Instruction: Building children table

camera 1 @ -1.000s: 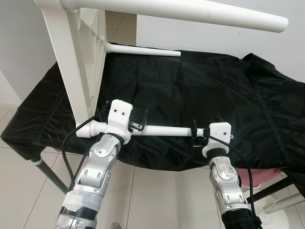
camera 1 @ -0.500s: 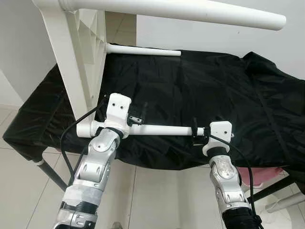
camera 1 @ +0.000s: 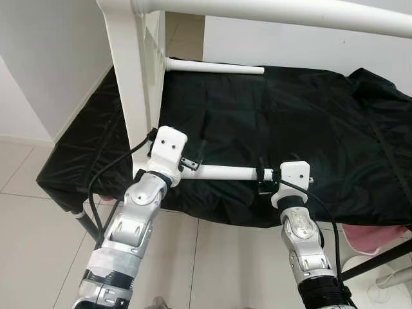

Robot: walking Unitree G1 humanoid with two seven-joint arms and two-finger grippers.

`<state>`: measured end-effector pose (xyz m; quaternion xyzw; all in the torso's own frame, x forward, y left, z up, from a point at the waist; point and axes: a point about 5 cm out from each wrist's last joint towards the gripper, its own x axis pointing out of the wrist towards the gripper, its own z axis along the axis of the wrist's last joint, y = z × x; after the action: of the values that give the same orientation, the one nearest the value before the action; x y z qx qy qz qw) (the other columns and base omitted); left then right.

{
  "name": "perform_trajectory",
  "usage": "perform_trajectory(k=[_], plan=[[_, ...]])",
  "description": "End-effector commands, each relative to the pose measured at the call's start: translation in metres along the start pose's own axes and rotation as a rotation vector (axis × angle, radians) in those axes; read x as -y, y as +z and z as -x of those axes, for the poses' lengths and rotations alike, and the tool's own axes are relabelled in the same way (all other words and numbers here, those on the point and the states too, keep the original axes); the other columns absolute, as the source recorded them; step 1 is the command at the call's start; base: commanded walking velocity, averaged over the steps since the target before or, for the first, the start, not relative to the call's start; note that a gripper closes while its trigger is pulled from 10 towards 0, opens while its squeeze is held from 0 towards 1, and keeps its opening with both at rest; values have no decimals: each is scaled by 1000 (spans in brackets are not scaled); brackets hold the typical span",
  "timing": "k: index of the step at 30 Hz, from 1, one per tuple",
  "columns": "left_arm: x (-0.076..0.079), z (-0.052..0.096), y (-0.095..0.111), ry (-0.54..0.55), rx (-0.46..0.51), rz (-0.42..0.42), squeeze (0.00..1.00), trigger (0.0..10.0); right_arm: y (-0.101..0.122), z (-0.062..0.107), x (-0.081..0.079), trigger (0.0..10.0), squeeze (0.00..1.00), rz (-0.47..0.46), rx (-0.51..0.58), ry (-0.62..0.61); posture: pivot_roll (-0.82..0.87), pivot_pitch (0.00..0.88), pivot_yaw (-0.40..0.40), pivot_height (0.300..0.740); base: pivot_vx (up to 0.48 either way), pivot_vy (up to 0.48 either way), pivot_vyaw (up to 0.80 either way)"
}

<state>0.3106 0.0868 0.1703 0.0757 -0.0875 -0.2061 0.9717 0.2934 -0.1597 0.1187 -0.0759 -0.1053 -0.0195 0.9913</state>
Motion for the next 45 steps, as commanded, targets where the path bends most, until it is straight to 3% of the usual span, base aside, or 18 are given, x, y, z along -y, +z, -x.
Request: perform_trajectory(k=[1, 12, 13, 14, 15, 19, 20, 22, 23, 28, 30, 34, 45], plan=[[2, 1, -1, -8, -4, -10, 0, 10000, -4, 2, 2, 10000, 0, 11, -8, -2, -10, 0, -17, 740, 0, 0, 0], [6, 1, -2, -35, -11, 16, 0, 10000, -2, 1, 5, 10000, 0, 8, 1, -6, -11, 0, -21, 740, 0, 0, 0], [6, 2, -2, -38, -8, 33, 278, 10000, -2, 1, 7, 10000, 0, 4, 2, -15, -11, 0, -21, 740, 0, 0, 0], [6, 2, -2, -38, -8, 33, 278, 10000, -2, 1, 7, 10000, 0, 4, 2, -15, -11, 0, -21, 740, 0, 0, 0], [5, 3, -2, -40, -11, 46, 1000, 10000, -1, 2, 10, 10000, 1000, -23, 7, -28, -12, 0, -18, 740, 0, 0, 0], [5, 6, -4, -45, -26, 29, 1000, 10000, 0, 4, 13, 10000, 1000, -15, 15, -48, -13, 0, -17, 740, 0, 0, 0], [5, 9, -6, -49, -35, 20, 43, 10000, 0, 5, 15, 10000, 1000, -1, 16, -56, -13, 0, -17, 740, 0, 0, 0], [5, 11, -8, -52, -42, 15, 43, 10000, -1, 5, 16, 10000, 1000, 8, 16, -61, -13, 0, -17, 740, 0, 0, 0], [3, 16, -10, -60, -54, 1, 0, 10000, -1, 6, 18, 10000, 0, 12, 18, -64, -13, 0, -18, 740, 0, 0, 0], [-5, 26, -19, -77, -90, -40, 0, 10000, 0, 7, 20, 10000, 0, 9, 23, -61, -9, 0, -22, 740, 0, 0, 0], [-20, 30, -22, -63, -110, -84, 0, 10000, 1, 6, 20, 10000, 0, 7, 28, -47, -6, 1, -26, 740, 0, 0, 0], [-37, 31, -20, -23, -113, -127, 0, 10000, 3, 3, 20, 10000, 0, 4, 35, -46, -4, 0, -25, 740, 0, 0, 0], [-59, 29, -18, 67, -126, -156, 0, 10000, 5, 2, 15, 10000, 0, -5, 41, -41, -8, 0, -26, 740, 0, 0, 0]])
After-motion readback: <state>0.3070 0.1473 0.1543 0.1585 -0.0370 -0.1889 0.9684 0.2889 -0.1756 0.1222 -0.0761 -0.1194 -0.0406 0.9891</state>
